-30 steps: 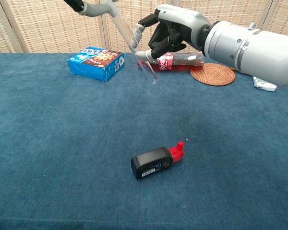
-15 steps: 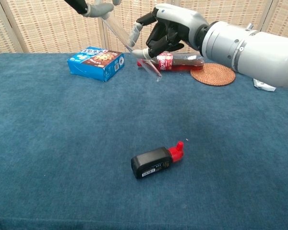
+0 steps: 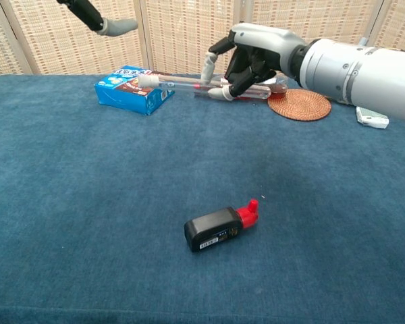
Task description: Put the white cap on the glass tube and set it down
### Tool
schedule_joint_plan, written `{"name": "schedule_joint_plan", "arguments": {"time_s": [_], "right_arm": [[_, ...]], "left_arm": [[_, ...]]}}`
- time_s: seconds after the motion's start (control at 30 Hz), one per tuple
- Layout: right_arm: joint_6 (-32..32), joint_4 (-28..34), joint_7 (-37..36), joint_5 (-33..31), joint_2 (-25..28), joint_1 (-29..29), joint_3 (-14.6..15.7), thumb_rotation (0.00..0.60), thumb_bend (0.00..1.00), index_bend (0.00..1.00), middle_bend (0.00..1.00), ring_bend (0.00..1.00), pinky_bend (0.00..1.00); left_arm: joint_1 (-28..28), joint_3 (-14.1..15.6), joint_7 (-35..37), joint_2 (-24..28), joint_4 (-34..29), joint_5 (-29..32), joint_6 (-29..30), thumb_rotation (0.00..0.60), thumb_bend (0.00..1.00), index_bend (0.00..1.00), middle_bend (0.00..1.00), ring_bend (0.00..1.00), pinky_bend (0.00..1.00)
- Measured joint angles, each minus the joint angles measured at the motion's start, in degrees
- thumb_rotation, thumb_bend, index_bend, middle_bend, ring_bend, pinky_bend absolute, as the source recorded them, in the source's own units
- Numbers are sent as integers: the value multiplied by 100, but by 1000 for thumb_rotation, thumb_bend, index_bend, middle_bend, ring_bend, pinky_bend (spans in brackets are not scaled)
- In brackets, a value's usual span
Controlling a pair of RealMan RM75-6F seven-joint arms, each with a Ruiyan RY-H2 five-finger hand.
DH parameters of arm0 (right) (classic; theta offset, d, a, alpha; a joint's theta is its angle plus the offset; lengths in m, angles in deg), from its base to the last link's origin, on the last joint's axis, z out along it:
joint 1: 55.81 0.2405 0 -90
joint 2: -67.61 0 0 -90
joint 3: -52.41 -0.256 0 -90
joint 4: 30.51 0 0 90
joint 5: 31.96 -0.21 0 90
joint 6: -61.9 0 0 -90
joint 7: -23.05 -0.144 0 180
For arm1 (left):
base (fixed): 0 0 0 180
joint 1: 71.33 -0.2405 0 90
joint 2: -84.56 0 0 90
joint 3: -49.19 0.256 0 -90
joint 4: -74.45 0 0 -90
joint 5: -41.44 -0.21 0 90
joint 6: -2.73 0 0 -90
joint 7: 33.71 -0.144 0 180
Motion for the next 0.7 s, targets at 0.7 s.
{"name": "schedule_joint_plan", "arguments": {"time_s": [0.7], "right_arm": [[-562,-2117,-135,-269,-1272,101,264,600,601,867,1000,1000,1000]], "left_arm": [[-450,446,254,28,633,75,32,600,385,14,0,0,0]]}}
